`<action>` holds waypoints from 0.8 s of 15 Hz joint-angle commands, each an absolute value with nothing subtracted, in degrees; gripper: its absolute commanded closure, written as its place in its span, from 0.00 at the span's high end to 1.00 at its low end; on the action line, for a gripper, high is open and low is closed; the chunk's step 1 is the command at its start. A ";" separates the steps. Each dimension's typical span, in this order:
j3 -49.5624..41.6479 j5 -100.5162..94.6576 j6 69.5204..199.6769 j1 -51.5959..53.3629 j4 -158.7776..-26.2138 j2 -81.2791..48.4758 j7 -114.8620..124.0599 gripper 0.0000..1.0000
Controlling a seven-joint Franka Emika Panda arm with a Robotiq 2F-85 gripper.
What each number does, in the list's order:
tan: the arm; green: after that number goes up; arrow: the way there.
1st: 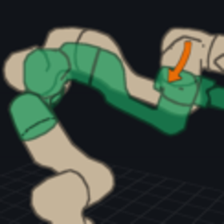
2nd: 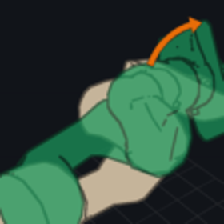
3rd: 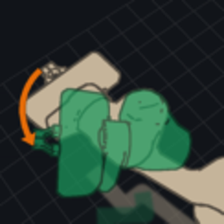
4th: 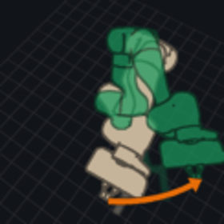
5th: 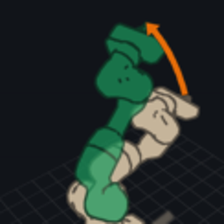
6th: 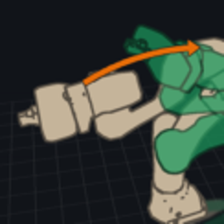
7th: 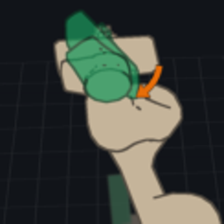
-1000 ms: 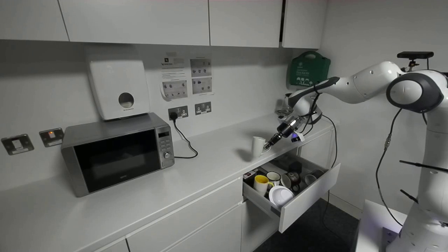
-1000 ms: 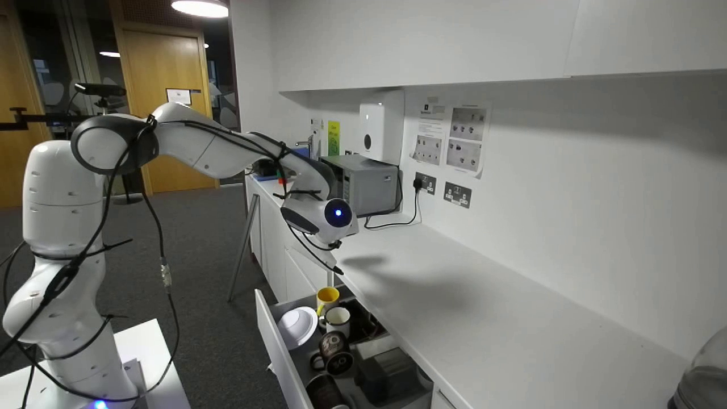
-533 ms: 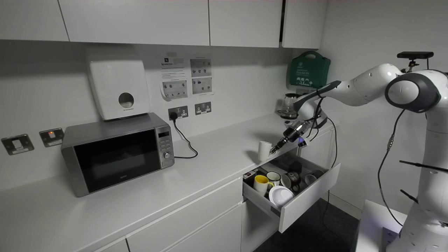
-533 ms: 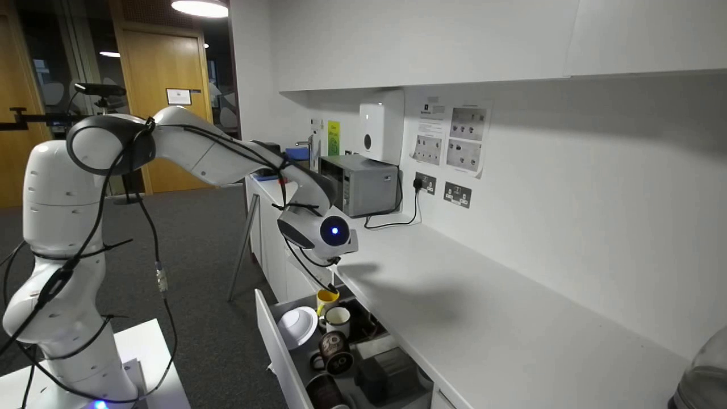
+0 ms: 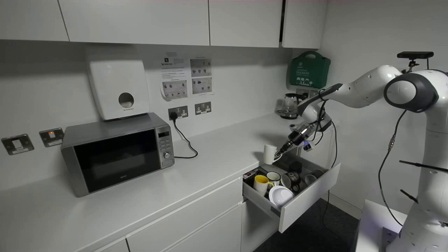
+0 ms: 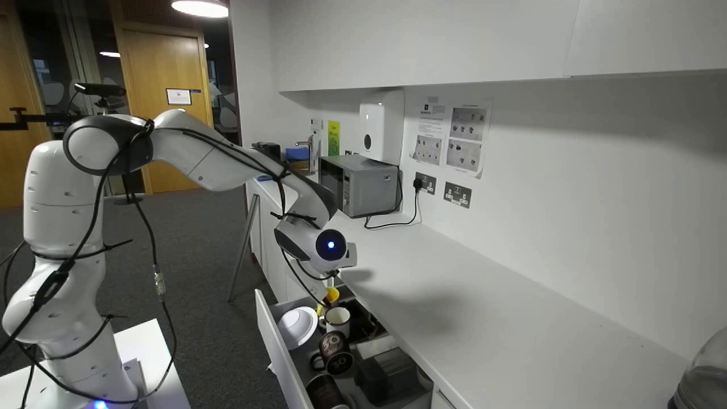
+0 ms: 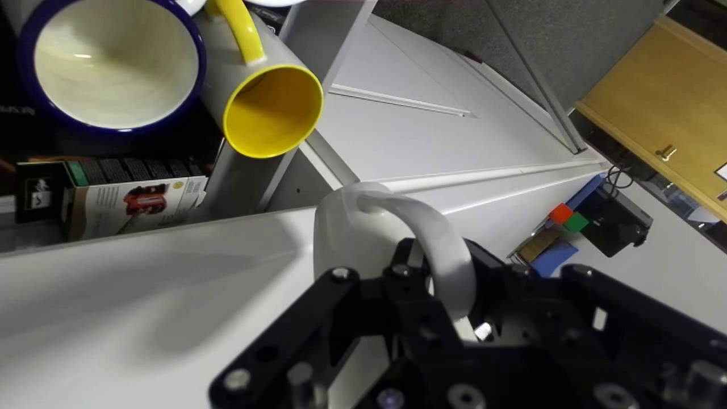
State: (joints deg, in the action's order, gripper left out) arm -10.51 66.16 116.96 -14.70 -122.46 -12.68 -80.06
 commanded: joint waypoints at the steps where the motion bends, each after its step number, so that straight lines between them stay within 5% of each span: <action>1: -11.56 68.35 117.41 -15.52 -125.04 -11.20 -81.83 0.03; 12: -14.42 68.20 117.86 -17.23 -127.67 -13.46 -81.87 0.03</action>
State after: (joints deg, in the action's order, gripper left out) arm -13.98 66.24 117.34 -15.96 -126.18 -14.29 -80.06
